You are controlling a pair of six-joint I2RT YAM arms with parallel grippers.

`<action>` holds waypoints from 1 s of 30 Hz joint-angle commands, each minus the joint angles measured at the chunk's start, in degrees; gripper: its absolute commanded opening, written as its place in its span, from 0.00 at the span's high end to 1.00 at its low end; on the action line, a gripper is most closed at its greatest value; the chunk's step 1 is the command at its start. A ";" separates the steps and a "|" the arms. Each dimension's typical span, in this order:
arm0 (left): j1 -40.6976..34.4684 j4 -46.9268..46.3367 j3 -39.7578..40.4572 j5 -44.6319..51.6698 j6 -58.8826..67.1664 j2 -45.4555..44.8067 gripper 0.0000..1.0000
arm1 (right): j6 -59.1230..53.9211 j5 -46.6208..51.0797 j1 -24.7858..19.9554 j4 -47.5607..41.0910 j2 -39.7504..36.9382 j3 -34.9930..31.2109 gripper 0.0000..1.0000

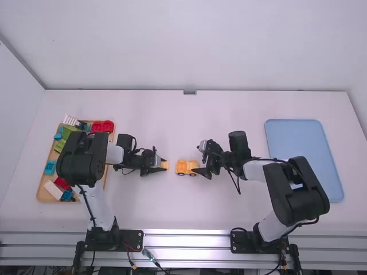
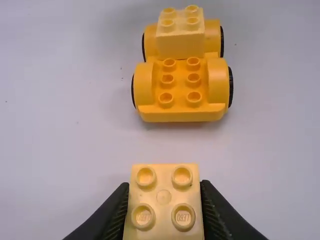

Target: Assemble lego blocks to make yellow taxi

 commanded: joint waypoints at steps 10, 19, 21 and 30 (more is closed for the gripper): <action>0.59 -0.46 -0.96 -2.62 -1.51 0.70 0.80 | -0.26 -0.55 -0.46 -1.14 0.50 -0.50 0.01; 0.09 -2.86 1.44 0.92 -6.95 -0.81 0.75 | -2.14 -0.76 -0.11 1.68 6.95 -0.50 0.01; 0.13 -6.10 1.86 1.68 -4.66 -2.25 0.76 | -1.66 -1.20 0.70 4.94 9.60 -0.48 0.01; -1.44 -12.00 1.51 1.46 -1.88 -9.14 0.78 | 1.05 0.13 2.51 14.16 16.00 -0.39 0.01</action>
